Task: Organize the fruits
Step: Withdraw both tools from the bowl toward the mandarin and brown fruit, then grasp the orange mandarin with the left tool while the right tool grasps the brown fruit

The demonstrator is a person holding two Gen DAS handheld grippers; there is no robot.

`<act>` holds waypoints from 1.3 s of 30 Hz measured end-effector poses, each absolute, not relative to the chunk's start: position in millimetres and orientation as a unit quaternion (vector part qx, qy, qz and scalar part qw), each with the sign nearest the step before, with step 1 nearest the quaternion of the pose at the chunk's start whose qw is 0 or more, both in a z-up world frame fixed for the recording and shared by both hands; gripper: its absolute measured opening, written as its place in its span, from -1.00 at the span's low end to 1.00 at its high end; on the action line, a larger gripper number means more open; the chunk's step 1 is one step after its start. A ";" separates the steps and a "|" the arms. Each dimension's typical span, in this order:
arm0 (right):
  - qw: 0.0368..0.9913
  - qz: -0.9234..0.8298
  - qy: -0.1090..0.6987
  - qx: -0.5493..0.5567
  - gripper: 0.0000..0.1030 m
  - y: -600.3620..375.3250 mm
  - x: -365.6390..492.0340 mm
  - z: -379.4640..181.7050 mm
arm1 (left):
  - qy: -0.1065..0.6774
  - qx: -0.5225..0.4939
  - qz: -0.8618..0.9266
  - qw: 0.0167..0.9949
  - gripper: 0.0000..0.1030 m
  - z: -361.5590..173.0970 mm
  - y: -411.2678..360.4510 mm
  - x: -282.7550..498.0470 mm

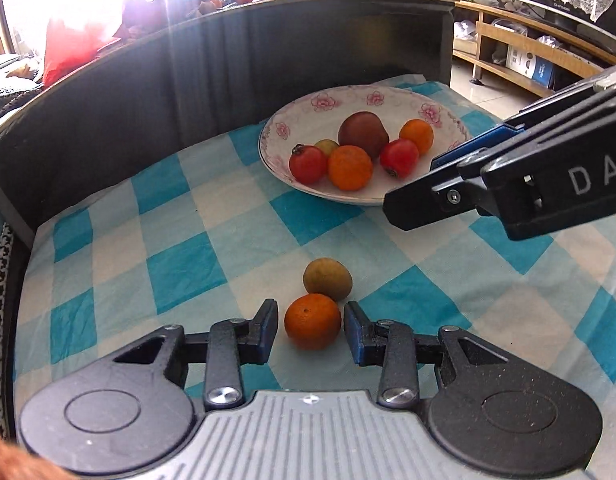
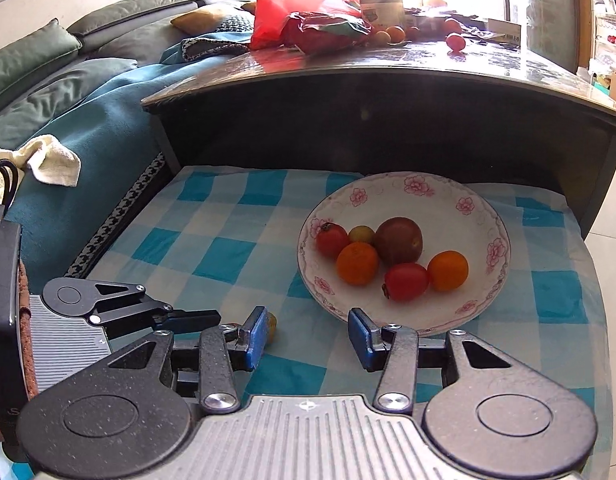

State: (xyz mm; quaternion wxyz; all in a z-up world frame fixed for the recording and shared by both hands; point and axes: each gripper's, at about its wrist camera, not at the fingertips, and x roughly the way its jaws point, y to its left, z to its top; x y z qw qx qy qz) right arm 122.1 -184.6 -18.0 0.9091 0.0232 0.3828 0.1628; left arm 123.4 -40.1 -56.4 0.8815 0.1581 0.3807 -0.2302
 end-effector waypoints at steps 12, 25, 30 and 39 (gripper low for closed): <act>0.893 0.208 0.399 0.009 -0.22 -161.8 124.5 -32.1 | 0.389 0.139 -0.229 0.881 -0.25 -41.9 -1.5 103.9; 0.869 0.241 0.431 -0.031 -0.33 -116.2 142.5 -59.5 | 0.406 0.121 -0.235 0.875 -0.24 -53.6 27.4 96.2; 0.874 0.233 0.424 -0.057 -0.50 -113.8 132.8 -62.6 | 0.403 0.108 -0.240 0.876 -0.24 -53.9 34.7 93.0; 0.872 0.219 0.433 -0.067 -0.61 -120.4 122.6 -55.8 | 0.398 0.096 -0.258 0.875 -0.24 -49.2 26.0 90.0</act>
